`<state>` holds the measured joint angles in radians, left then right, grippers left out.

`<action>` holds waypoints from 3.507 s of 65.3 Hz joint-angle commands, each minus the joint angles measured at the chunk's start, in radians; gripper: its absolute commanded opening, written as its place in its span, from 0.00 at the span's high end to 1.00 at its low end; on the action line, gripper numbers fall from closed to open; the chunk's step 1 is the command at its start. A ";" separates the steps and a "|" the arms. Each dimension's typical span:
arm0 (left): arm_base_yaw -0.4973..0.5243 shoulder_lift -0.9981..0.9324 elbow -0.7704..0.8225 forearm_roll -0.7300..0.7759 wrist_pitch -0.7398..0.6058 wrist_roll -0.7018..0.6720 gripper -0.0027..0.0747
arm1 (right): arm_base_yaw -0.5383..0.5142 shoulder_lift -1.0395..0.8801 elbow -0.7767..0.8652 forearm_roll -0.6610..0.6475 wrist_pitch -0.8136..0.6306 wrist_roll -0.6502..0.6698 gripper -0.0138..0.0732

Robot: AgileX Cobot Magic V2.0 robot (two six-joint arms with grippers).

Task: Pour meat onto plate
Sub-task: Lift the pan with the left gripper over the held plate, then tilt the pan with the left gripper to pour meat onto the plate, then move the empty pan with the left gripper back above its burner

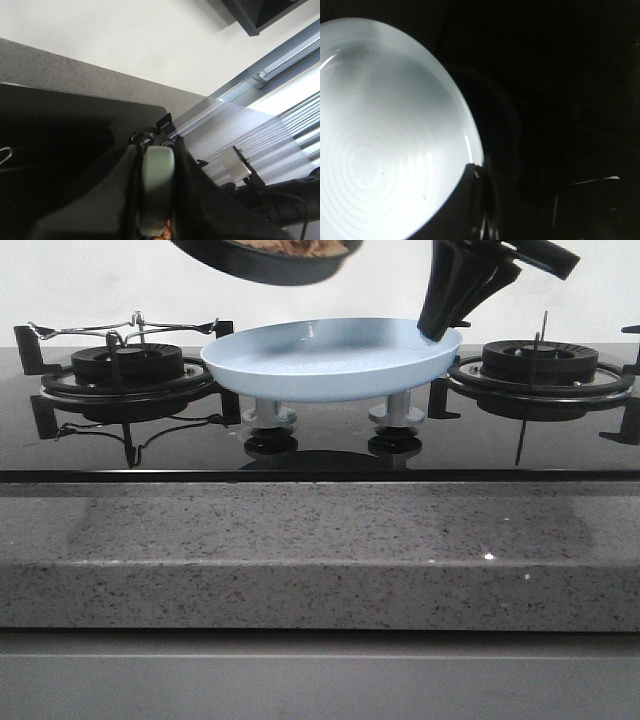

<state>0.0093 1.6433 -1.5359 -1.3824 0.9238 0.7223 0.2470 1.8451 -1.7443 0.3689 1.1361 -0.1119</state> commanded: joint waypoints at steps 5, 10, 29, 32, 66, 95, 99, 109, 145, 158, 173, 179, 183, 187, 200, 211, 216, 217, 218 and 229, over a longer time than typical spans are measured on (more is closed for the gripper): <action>-0.087 -0.108 -0.035 -0.002 -0.124 0.050 0.99 | 0.002 -0.066 -0.025 0.032 -0.022 -0.005 0.91; -0.137 -0.135 -0.042 0.088 -0.201 0.061 0.99 | 0.002 -0.066 -0.025 0.032 -0.022 -0.005 0.91; -0.326 -0.209 -0.085 0.448 -0.314 0.047 0.99 | 0.002 -0.066 -0.025 0.032 -0.022 -0.005 0.91; -0.349 -0.217 -0.091 0.489 -0.324 0.041 0.99 | 0.002 -0.066 -0.025 0.032 -0.022 -0.005 0.91; -0.655 -0.288 -0.093 1.083 -0.426 -0.075 0.99 | 0.002 -0.066 -0.025 0.032 -0.022 -0.005 0.91; -0.819 -0.288 -0.093 1.442 -0.442 -0.165 0.99 | 0.002 -0.066 -0.025 0.032 -0.022 -0.005 0.91; -0.823 -0.288 -0.093 1.451 -0.440 -0.178 0.99 | 0.002 -0.066 -0.025 0.032 -0.022 -0.005 0.91; -0.823 -0.288 -0.093 1.451 -0.415 -0.217 0.99 | 0.002 -0.066 -0.025 0.032 -0.022 -0.005 0.91; -0.393 -0.328 -0.081 0.761 -0.404 -0.357 0.99 | 0.002 -0.066 -0.025 0.032 -0.022 -0.005 0.91; -0.092 -0.286 -0.028 0.261 -0.277 -0.160 0.99 | 0.002 -0.066 -0.025 0.032 -0.022 -0.005 0.91; 0.192 -0.149 0.032 -0.242 -0.074 -0.042 0.99 | 0.002 -0.066 -0.025 0.032 -0.022 -0.005 0.91; 0.237 -0.088 0.032 -0.295 -0.067 -0.042 0.99 | 0.002 -0.066 -0.025 0.032 -0.022 -0.005 0.91; 0.259 -0.052 0.032 -0.324 -0.045 -0.042 0.99 | 0.002 -0.066 -0.025 0.032 -0.022 -0.005 0.91; 0.275 -0.011 0.032 -0.361 -0.014 -0.042 0.99 | 0.002 -0.066 -0.025 0.032 -0.022 -0.005 0.91; 0.283 0.113 0.032 -0.425 0.022 -0.054 0.99 | 0.002 -0.066 -0.025 0.032 -0.022 -0.005 0.91; 0.297 0.186 0.032 -0.453 0.024 -0.054 0.99 | 0.002 -0.066 -0.025 0.032 -0.022 -0.005 0.91; 0.300 0.201 0.032 -0.452 0.021 -0.054 0.99 | 0.002 -0.066 -0.025 0.032 -0.022 -0.005 0.91; 0.300 0.204 0.032 -0.452 0.021 -0.054 0.99 | 0.002 -0.066 -0.025 0.032 -0.022 -0.005 0.91; 0.302 0.207 0.032 -0.452 0.021 -0.054 0.99 | 0.002 -0.066 -0.025 0.032 -0.022 -0.005 0.91; 0.313 0.216 0.032 -0.421 -0.012 -0.074 0.99 | 0.002 -0.065 -0.025 0.032 -0.022 -0.005 0.91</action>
<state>0.3122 1.9157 -1.4744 -1.7307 0.8902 0.6683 0.2470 1.8451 -1.7443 0.3689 1.1361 -0.1138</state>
